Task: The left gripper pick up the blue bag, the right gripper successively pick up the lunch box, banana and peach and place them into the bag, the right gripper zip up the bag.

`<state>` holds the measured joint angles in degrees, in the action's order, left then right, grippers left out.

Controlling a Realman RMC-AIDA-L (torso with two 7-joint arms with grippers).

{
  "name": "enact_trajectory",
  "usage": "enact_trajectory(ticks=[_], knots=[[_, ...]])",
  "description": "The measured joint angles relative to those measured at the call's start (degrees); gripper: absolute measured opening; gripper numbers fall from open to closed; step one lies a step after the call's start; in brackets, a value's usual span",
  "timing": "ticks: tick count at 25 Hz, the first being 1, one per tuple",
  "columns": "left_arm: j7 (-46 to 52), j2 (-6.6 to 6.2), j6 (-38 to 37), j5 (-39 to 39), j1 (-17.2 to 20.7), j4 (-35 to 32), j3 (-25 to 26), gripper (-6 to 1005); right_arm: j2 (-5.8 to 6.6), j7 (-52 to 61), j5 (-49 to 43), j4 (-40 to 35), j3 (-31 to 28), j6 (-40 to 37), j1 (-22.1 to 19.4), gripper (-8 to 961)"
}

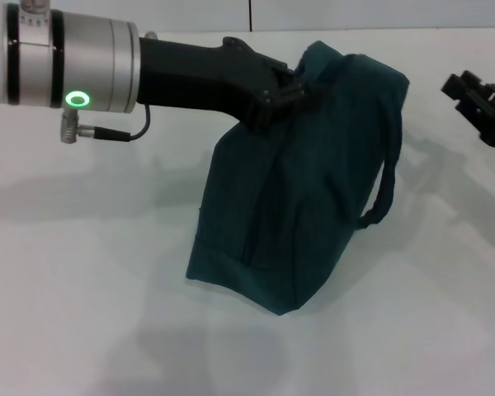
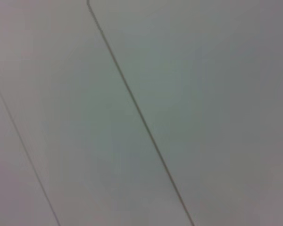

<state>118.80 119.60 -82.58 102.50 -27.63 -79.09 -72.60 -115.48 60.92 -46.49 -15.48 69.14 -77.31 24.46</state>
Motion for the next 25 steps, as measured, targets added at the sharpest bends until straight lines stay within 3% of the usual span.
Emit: enact_trajectory(ticks=[4,12,16,20,21,25], knots=[[-1.2,0.10,3.0,-0.2,-0.8,3.3,0.1,40,0.08,-0.4,0.0,0.2,-1.4,-1.2,-1.6,359],[-0.9,0.09,6.8,-2.2,-0.8,7.5,2.6,56,0.17,-0.5,0.0,0.3,-1.5,-1.8,-2.9,514],[-2.2,-0.03,6.7,-3.6,0.6,7.4,2.8,281,0.21,-0.6,0.0,0.0,-1.8,-2.8,-3.3,591],[-5.0,-0.16,6.4,-5.9,2.8,6.7,3.2,465,0.77,-0.5,0.0,-0.1,-2.2,-4.9,-3.6,773],[-6.1,-0.15,6.2,-6.7,3.9,6.3,3.6,489,0.97,-0.5,-0.1,-0.1,-2.2,-5.4,-3.7,819],[-11.0,-0.05,4.0,-10.8,7.5,4.8,5.7,585,2.19,-0.5,-0.5,-0.1,-2.1,-9.8,-3.9,855]])
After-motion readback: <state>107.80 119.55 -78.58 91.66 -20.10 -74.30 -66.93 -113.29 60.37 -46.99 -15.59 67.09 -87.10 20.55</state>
